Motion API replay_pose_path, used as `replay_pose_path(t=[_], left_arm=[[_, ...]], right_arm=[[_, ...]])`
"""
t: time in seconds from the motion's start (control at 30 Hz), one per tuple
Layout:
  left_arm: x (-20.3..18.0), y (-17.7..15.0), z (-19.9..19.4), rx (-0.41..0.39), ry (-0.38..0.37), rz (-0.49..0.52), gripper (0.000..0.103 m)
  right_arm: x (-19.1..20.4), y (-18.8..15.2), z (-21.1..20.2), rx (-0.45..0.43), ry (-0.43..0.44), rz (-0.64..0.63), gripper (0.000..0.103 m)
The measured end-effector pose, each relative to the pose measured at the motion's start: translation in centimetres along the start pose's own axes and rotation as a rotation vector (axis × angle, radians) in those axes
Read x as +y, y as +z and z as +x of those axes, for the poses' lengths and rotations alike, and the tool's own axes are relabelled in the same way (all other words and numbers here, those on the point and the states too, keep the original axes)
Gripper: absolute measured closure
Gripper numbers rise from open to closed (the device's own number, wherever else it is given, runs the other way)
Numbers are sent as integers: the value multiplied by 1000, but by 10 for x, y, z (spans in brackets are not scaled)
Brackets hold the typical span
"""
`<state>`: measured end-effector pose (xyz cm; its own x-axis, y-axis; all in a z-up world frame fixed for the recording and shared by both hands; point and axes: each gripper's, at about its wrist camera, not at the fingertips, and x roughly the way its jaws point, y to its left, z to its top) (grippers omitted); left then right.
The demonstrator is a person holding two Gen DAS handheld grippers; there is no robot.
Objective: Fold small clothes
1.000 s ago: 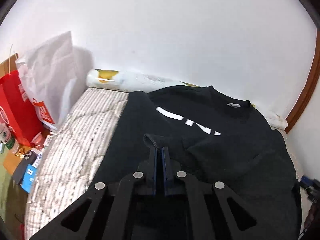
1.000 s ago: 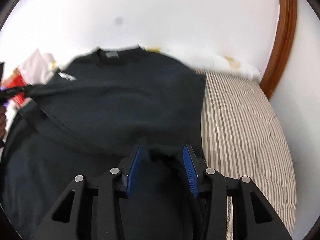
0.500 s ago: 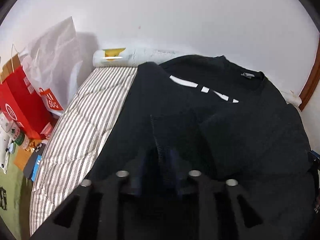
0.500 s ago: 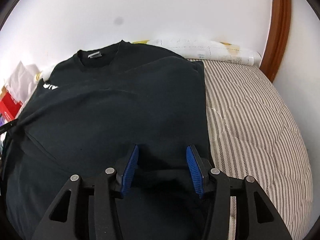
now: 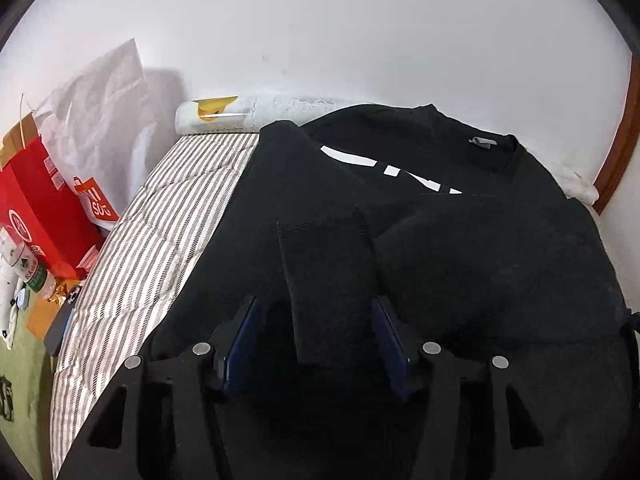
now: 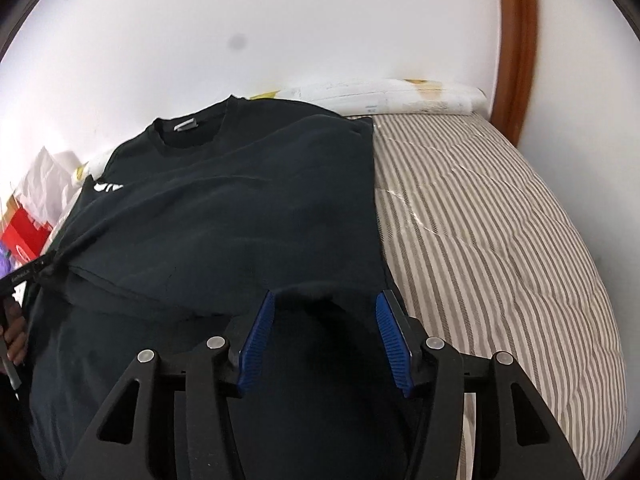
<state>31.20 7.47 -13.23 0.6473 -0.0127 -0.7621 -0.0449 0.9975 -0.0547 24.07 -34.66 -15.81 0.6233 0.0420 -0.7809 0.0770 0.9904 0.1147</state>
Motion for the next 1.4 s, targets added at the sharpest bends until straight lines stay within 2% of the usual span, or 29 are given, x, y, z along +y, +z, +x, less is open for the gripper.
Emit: replay_pose_path(t=[0.17, 0.3, 0.4, 0.53, 0.7, 0.83, 1.0, 1.17, 1.4], left_arm=[[-1, -12, -21, -19, -1, 1, 49], [2, -27, -43, -39, -18, -4, 49], [3, -37, -59, -42, -32, 14, 49], [10, -49, -81, -69, -14, 34, 49], [27, -58, -100, -71, -29, 25, 49], [37, -63, -110, -46, -85, 23, 49], [44, -72, -121, -54, -90, 49, 49], [53, -94, -135, -53, -102, 26, 49], [69, -144, -148, -18, -98, -25, 49]], right_arm=[[2, -11, -18, -11, -8, 25, 50], [7, -21, -42, -51, -56, 23, 50], [10, -28, -52, -22, -73, 17, 50], [20, -46, -68, 22, -110, -10, 51], [35, -71, -98, 6, -139, -33, 51], [43, -86, -114, -11, -160, -39, 51], [45, -107, -121, 20, -171, -22, 51], [37, -128, -126, 25, -170, -5, 51], [13, -158, -123, 52, -163, -11, 51]])
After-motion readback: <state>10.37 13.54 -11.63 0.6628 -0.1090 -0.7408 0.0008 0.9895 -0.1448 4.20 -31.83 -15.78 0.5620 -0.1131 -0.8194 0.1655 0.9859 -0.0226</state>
